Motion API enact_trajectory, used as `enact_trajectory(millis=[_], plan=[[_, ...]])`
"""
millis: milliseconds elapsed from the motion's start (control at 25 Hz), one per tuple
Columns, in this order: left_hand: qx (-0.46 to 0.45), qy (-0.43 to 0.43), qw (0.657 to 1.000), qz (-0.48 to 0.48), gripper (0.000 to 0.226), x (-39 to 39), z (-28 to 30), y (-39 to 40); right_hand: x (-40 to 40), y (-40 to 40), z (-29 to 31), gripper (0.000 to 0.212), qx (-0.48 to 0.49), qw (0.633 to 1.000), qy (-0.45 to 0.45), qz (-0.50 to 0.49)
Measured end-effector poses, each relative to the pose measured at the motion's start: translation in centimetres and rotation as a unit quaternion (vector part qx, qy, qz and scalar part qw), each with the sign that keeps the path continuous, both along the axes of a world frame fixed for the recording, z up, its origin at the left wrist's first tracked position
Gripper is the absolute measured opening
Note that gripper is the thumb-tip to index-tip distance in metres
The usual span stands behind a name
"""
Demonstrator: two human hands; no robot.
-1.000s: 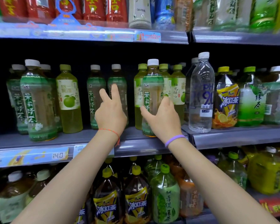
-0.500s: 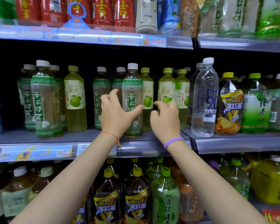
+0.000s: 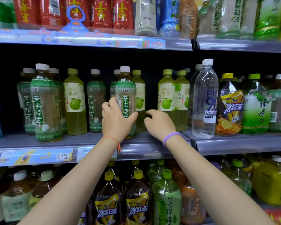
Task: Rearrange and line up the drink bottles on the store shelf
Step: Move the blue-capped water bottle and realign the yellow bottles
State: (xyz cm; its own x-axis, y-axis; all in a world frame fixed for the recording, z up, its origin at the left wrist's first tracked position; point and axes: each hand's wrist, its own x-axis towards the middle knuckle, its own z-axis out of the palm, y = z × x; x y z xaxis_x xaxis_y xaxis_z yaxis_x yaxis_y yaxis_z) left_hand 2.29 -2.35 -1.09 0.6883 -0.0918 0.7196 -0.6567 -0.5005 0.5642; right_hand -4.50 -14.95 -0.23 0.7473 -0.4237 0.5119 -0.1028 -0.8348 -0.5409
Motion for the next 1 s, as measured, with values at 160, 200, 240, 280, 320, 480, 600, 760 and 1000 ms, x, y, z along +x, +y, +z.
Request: enact_trajectory(millis=[160, 200, 240, 280, 320, 480, 600, 760, 1000], plan=[[-0.002, -0.022, 1.0, 0.015, 0.093, -0.8, -0.3, -0.5, -1.9, -2.5, 0.9, 0.034, 0.009, 0.972, -0.198, -0.128], [-0.012, -0.044, 0.999, 0.022, 0.092, -1.2, -0.2, -0.7, -1.9, -3.0, 1.0, 0.04, 0.021, 0.974, -0.179, -0.134], [-0.022, -0.079, 0.996, 0.033, 0.088, -1.6, -0.1, -0.9, -1.8, -3.3, 1.0, 0.045, 0.037, 0.981, -0.143, -0.127], [-0.025, -0.13, 0.99, 0.05, 0.082, -2.0, 0.0, -1.1, -1.6, -3.5, 0.9, 0.047, 0.052, 0.986, -0.109, -0.116], [-0.019, -0.195, 0.979, 0.063, 0.073, -2.3, 0.2, -1.3, -1.5, -3.5, 0.8, 0.047, 0.06, 0.988, -0.091, -0.108], [0.066, -0.341, 0.937, -0.045, 0.026, -3.6, 0.1, -2.5, -0.6, -3.0, 1.0, 0.03, 0.071, 0.992, -0.077, -0.066], [0.145, -0.22, 0.958, -0.111, 0.037, -3.4, 0.2, -3.8, -0.7, -2.9, 1.2, 0.027, 0.043, 0.998, -0.032, -0.025], [0.244, -0.052, 0.959, -0.133, 0.046, -2.9, 1.0, -5.7, -2.2, -3.8, 0.4, 0.049, -0.024, 0.986, -0.117, -0.113], [0.291, 0.016, 0.952, -0.089, 0.052, -3.2, 1.8, -7.8, -2.5, -4.5, -0.2, 0.076, -0.039, 0.99, 0.028, -0.132]])
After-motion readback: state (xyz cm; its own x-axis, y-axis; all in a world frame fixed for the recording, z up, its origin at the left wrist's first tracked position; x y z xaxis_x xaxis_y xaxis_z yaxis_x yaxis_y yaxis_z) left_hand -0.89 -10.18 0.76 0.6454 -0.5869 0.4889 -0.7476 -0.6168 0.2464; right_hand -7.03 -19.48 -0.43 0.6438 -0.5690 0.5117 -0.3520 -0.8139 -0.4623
